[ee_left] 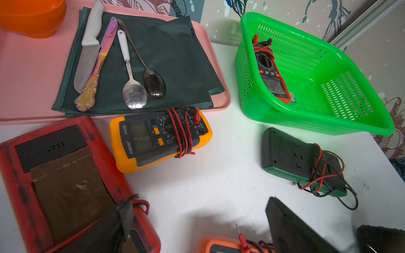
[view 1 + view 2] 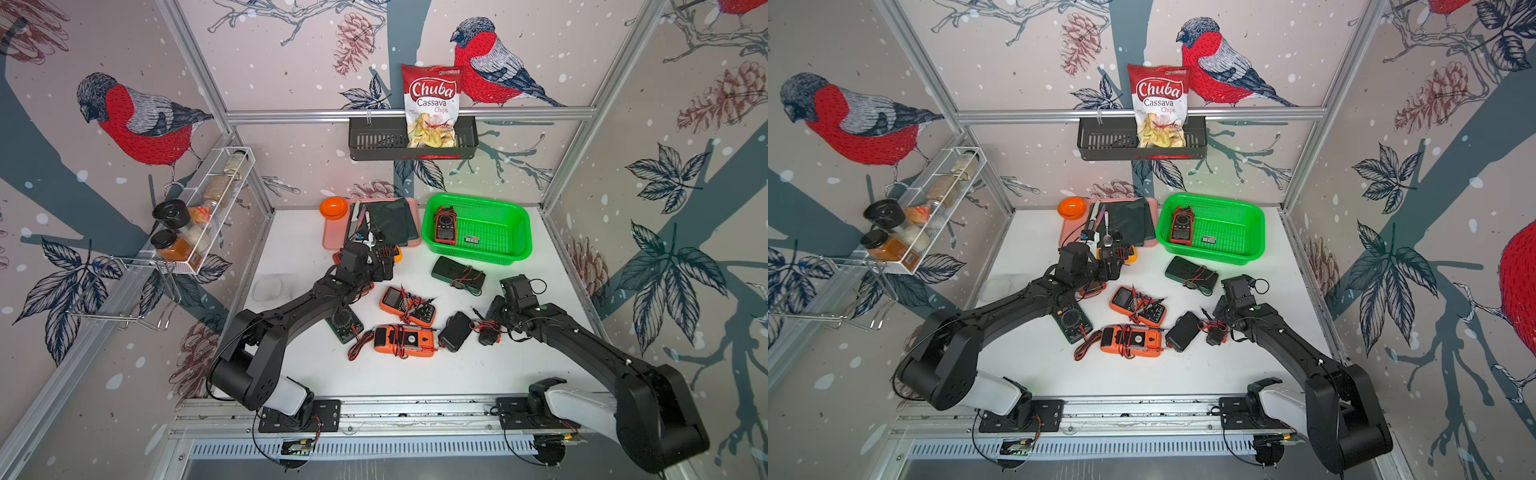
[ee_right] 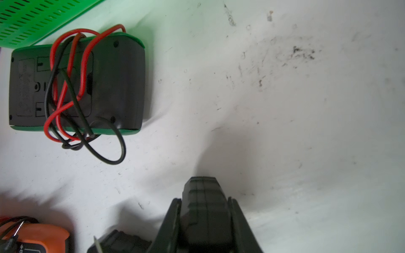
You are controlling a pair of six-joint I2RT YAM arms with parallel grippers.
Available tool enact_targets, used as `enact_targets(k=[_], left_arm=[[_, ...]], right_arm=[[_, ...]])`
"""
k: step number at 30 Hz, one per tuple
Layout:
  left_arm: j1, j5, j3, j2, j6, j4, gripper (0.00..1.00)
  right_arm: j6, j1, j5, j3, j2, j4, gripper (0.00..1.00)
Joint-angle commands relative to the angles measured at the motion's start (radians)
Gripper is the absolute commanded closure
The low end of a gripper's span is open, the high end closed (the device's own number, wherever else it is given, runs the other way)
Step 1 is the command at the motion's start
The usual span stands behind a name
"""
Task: Put the multimeter into the basket
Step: Pick up the multimeter from the center of the board, then place the multimeter in the basket.
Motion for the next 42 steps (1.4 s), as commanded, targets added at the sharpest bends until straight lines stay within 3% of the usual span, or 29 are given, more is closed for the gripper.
enact_targets(k=[1, 4, 11, 17, 26, 35, 38, 42], left_arm=[[0.003, -0.009, 0.009, 0.001, 0.002, 0.018, 0.02], [0.004, -0.013, 0.014, 0.000, 0.006, 0.014, 0.02], [0.004, -0.032, 0.019, -0.003, 0.007, 0.014, 0.02], [0.004, -0.030, 0.026, 0.006, 0.006, 0.022, 0.02], [0.005, -0.027, 0.040, 0.025, 0.010, 0.017, 0.01], [0.006, -0.016, 0.027, 0.030, 0.012, 0.026, 0.02], [0.007, -0.013, 0.028, 0.031, 0.016, 0.026, 0.02], [0.008, -0.006, 0.026, 0.033, 0.013, 0.031, 0.02]], right_arm=[[-0.018, 0.010, 0.020, 0.033, -0.002, -0.068, 0.90], [-0.028, 0.028, 0.041, 0.091, -0.003, -0.097, 1.00], [-0.099, 0.085, 0.178, 0.362, -0.002, -0.211, 1.00], [-0.218, 0.086, 0.364, 0.585, 0.098, -0.151, 1.00], [-0.331, 0.008, 0.500, 0.967, 0.542, -0.057, 1.00], [-0.266, -0.001, 0.646, 1.513, 1.084, -0.344, 1.00], [-0.238, 0.000, 0.641, 1.628, 1.198, -0.386, 1.00], [-0.230, 0.011, 0.632, 1.697, 1.297, -0.382, 0.92]])
